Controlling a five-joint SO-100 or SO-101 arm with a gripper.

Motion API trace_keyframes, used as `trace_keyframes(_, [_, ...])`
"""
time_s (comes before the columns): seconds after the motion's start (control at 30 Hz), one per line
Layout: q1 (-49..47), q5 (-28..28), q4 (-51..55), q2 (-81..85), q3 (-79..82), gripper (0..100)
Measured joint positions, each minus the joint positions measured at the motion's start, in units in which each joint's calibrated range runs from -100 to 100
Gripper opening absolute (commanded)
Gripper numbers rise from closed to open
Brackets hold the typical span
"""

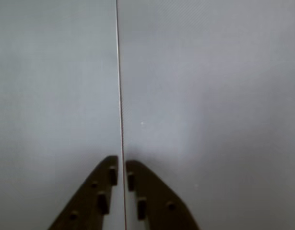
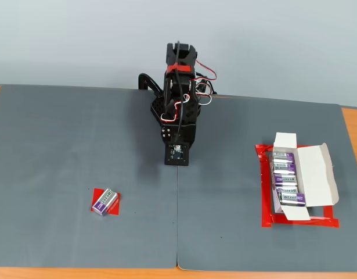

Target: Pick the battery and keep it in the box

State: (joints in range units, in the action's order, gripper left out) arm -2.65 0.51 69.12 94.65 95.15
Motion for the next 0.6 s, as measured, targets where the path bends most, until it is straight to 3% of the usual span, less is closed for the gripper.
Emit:
trace_keyframes(0.27, [0.22,0.00,-7.72,-20.65,-15.36,3])
trace_keyframes(0.6, [7.15,-0.20,-8.33,-46.81,-42.03,3])
